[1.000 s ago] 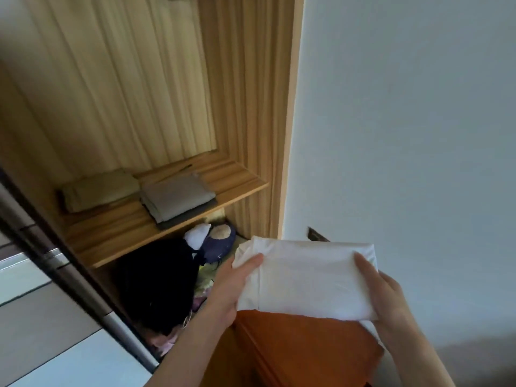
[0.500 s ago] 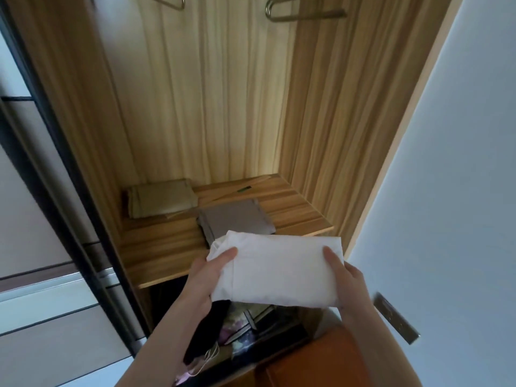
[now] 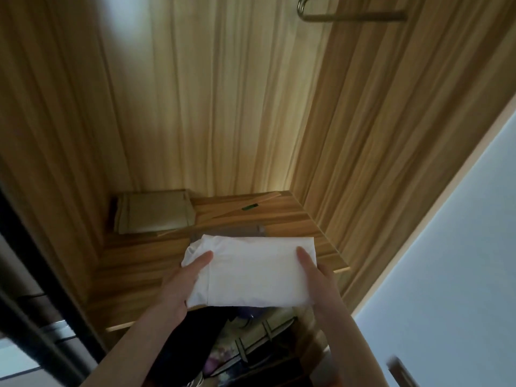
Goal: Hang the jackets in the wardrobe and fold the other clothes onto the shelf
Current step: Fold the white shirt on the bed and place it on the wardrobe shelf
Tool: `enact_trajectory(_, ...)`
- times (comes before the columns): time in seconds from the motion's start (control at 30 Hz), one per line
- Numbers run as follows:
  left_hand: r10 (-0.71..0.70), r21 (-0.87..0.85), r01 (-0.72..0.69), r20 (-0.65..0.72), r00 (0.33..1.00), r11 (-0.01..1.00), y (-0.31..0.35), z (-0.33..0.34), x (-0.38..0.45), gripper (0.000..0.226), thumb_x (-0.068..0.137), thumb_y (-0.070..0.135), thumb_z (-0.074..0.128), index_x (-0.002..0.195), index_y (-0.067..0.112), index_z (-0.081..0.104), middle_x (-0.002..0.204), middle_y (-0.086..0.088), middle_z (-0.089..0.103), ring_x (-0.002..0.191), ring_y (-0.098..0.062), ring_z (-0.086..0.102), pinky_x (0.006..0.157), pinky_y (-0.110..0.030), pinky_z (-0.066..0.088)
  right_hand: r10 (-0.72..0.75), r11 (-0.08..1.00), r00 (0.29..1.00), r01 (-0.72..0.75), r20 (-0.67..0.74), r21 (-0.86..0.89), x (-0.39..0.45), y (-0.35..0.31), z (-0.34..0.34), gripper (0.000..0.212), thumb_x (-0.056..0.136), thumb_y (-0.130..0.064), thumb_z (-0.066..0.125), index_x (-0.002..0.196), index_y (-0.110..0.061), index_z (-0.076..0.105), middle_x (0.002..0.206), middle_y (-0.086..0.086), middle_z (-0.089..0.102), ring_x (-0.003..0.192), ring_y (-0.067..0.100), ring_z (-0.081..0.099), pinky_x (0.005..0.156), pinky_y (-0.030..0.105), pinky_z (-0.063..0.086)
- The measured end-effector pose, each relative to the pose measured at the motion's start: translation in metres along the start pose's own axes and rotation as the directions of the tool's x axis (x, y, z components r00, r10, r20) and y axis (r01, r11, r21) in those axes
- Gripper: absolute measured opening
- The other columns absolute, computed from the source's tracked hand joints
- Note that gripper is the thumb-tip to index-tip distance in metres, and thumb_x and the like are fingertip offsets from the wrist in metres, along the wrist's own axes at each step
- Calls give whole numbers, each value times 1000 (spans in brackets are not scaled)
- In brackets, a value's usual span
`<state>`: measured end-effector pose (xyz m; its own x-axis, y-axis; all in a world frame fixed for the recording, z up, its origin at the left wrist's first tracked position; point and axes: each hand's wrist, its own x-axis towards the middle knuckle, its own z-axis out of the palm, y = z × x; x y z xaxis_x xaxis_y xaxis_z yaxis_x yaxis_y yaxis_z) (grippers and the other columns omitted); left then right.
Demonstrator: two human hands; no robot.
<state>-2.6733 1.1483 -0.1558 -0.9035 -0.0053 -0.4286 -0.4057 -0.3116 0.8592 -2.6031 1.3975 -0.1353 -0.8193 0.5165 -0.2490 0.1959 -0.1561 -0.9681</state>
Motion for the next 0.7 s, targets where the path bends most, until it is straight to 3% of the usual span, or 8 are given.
enact_trajectory(0.1, 48, 40, -47, -30, 998, 998, 5, 1, 24, 57, 84, 35, 85, 131, 13, 63, 106, -5, 72, 94, -24, 69, 70, -34, 55, 28, 999, 998, -26, 49, -26, 29, 3, 15, 29, 93, -46, 73, 106, -19, 71, 108, 3, 77, 101, 26, 73, 98, 52, 58)
enact_trajectory(0.23, 93, 28, -92, -67, 993, 995, 11, 3, 50, 51, 89, 32, 81, 133, 17, 61, 105, -1, 70, 92, -19, 67, 80, -37, 57, 46, 996, 993, -37, 112, -77, 72, 8, 34, 52, 89, -58, 73, 123, -19, 70, 116, -1, 75, 107, 23, 70, 102, 49, 55)
enact_trajectory(0.3, 103, 32, -100, -105, 989, 994, 10, 3, 64, 53, 89, 33, 82, 135, 18, 61, 113, -3, 71, 96, -20, 68, 85, -41, 59, 57, 994, 986, -40, 160, -105, 93, 7, 45, 54, 90, -59, 72, 127, -20, 67, 118, -2, 72, 108, 22, 68, 95, 43, 55)
enact_trajectory(0.43, 124, 40, -120, -141, 982, 992, 3, 6, 93, 39, 92, 31, 79, 126, 20, 63, 108, 2, 73, 92, -15, 71, 61, -30, 60, 38, 986, 980, -4, 197, -169, 138, 7, 62, 54, 93, -58, 68, 130, -19, 64, 115, -3, 70, 102, 17, 65, 73, 30, 49)
enact_trajectory(0.5, 123, 54, -115, -161, 979, 992, 0, 8, 107, 41, 91, 32, 80, 127, 20, 63, 108, 3, 73, 93, -16, 72, 60, -29, 60, 37, 978, 979, 5, 200, -206, 159, 12, 70, 61, 91, -62, 68, 132, -17, 63, 119, -2, 69, 104, 18, 65, 79, 34, 52)
enact_trajectory(0.57, 103, 62, -93, -184, 977, 994, -4, 9, 121, 41, 91, 32, 80, 127, 19, 63, 109, 0, 73, 96, -19, 72, 69, -34, 62, 51, 972, 981, -6, 189, -233, 177, 20, 76, 60, 91, -64, 66, 127, -16, 60, 119, -3, 65, 107, 19, 62, 93, 40, 50)
enact_trajectory(0.63, 76, 53, -67, -187, 979, 996, -9, 8, 136, 46, 90, 32, 81, 131, 17, 64, 118, -5, 74, 103, -24, 73, 82, -43, 63, 55, 970, 978, -4, 201, -244, 192, 28, 82, 48, 96, -59, 63, 122, -20, 55, 111, -6, 60, 102, 18, 57, 93, 40, 44)
enact_trajectory(0.7, 66, 54, -57, -180, 981, 997, -15, 6, 146, 50, 90, 33, 81, 134, 18, 63, 122, -6, 74, 106, -26, 73, 84, -43, 63, 61, 962, 978, -3, 201, -274, 202, 35, 87, 52, 98, -56, 62, 131, -17, 57, 117, -1, 60, 100, 19, 56, 91, 39, 42)
